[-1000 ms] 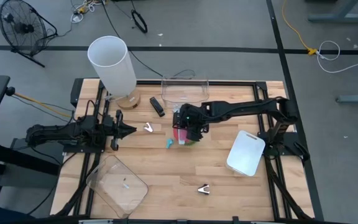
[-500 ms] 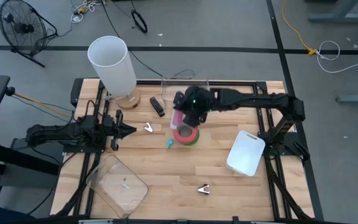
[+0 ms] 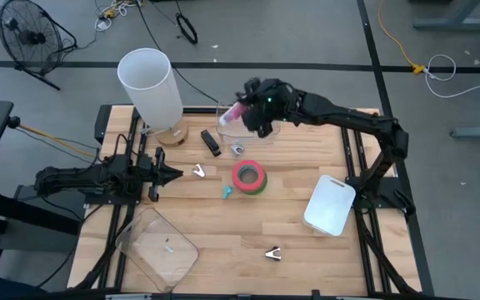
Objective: Pick and place Stapler, Stapler remover, tape
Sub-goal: Put the pink stapler into the top transparent bin
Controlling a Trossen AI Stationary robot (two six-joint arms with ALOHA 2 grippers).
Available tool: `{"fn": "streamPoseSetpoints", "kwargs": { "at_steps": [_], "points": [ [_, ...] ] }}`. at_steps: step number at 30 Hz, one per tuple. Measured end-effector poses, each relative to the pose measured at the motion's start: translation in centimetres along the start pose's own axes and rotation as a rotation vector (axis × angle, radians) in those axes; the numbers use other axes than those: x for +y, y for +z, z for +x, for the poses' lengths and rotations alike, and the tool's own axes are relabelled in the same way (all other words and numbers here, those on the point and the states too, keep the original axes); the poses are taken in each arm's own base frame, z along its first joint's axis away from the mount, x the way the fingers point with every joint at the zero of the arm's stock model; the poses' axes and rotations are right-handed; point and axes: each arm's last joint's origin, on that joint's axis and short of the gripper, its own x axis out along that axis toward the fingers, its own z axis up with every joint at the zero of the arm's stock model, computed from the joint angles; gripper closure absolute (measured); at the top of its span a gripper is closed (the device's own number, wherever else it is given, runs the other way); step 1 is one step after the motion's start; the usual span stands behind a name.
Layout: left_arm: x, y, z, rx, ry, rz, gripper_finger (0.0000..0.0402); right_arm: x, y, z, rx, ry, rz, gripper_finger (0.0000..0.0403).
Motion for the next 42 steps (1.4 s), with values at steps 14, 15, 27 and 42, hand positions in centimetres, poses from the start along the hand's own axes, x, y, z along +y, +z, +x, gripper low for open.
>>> {"fn": "streamPoseSetpoints", "kwargs": {
  "at_steps": [14,15,27,42],
  "points": [
    [0.0,0.0,0.0,0.0,-0.001,0.0,0.0372,-1.7,-4.3,1.1,0.032,0.008,0.42,0.0264],
    [0.0,0.0,0.0,0.0,0.0,0.0,0.0372,-1.6,-4.5,1.3,0.035,0.017,0.431,0.0264],
    [0.0,0.0,0.0,0.0,-0.001,0.0,0.0372,0.6,-8.3,6.7,0.184,0.177,0.492,0.0263],
    [0.0,0.0,0.0,0.001,0.0,0.0,0.0372,4.0,-11.4,12.4,0.298,0.313,0.514,0.0263]
  ]
}}
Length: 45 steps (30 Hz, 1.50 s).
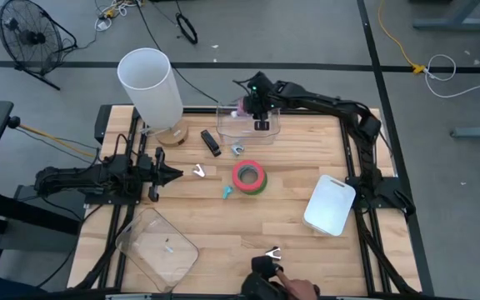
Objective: Pick and place Stapler, Stapler remover, tape
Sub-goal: Put the pink stapler into the top transparent bin
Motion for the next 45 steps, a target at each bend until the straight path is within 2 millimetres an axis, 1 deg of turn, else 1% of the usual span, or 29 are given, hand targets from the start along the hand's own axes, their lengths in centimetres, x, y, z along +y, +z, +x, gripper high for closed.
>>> {"fn": "streamPoseSetpoints", "kwargs": {
  "at_steps": [8,16,22,28,31,39,45],
  "points": [
    [0.0,0.0,0.0,0.0,-0.001,0.0,0.0372,0.5,-0.3,1.9,0.025,0.043,0.002,0.0263],
    [0.0,0.0,0.0,0.0,0.0,0.0,0.0372,0.9,-0.6,3.1,0.028,0.082,0.023,0.0262],
    [0.0,0.0,0.0,0.0,-0.001,0.0,0.0372,1.3,-0.8,4.3,0.048,0.102,0.037,0.0261],
    [0.0,0.0,0.0,0.0,0.0,0.0,0.0372,1.4,-0.9,4.7,0.056,0.111,0.041,0.026],
    [0.0,0.0,0.0,0.0,-0.001,0.0,0.0372,1.4,-0.9,4.7,0.056,0.111,0.047,0.0244],
    [0.0,0.0,0.0,0.0,0.0,0.0,0.0372,1.5,-0.9,4.7,0.054,0.117,0.047,0.017],
    [0.0,0.0,0.0,0.0,-0.001,0.0,0.0372,1.5,-0.9,4.6,0.055,0.117,0.047,0.0149]
  ]
}}
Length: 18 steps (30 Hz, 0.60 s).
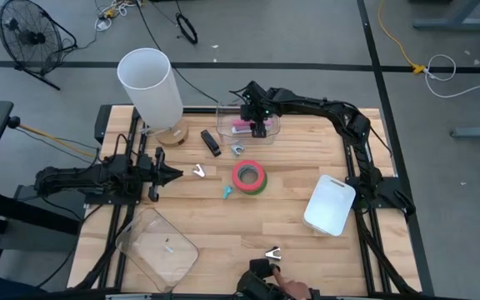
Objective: Pick and place Stapler, Stapler remover, tape
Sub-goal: Put the pink stapler into the top transparent bin, then put the gray staple remover into the white bin
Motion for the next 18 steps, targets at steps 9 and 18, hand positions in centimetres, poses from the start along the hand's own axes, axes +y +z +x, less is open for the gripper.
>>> {"fn": "streamPoseSetpoints", "kwargs": {
  "at_steps": [9,18],
  "points": [
    [0.0,0.0,0.0,0.0,0.0,0.0,0.0372,-0.2,0.2,-1.1,-0.009,-0.02,0.0,0.0146],
    [0.0,0.0,0.0,0.0,0.0,0.0,0.0372,0.1,1.2,-5.0,-0.066,-0.074,-0.018,0.0146]
  ]
}}
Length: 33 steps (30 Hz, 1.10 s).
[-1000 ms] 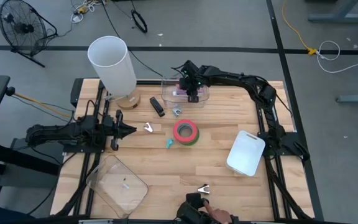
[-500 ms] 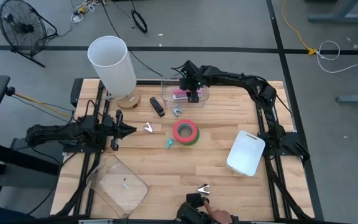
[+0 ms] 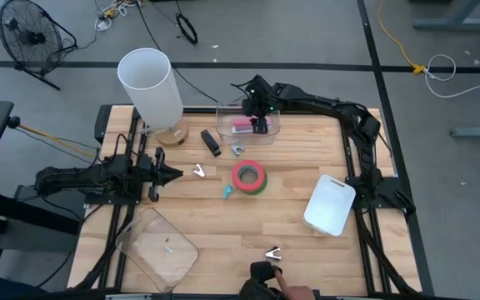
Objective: Pick and place Stapler, Stapler remover, tape
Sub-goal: Put the gray staple remover into the white bin
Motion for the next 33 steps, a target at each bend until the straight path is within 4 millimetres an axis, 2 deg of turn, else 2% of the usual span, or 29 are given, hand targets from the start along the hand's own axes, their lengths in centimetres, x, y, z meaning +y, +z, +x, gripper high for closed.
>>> {"fn": "streamPoseSetpoints", "kwargs": {
  "at_steps": [11,22,27,33],
  "points": [
    [0.0,0.0,0.0,0.0,0.0,0.0,0.0372,0.6,1.9,-7.0,-0.078,-0.15,-0.065,0.0149],
    [0.0,0.0,0.0,0.0,0.0,0.0,0.0372,1.9,2.8,-14.2,-0.204,-0.245,-0.083,0.0149],
    [0.0,0.0,0.0,0.0,0.0,0.0,0.0372,3.0,3.0,-16.5,-0.241,-0.247,-0.094,0.0149],
    [0.0,0.0,0.0,0.0,0.0,0.0,0.0372,4.8,3.5,-17.9,-0.265,-0.224,-0.118,0.0149]
  ]
}}
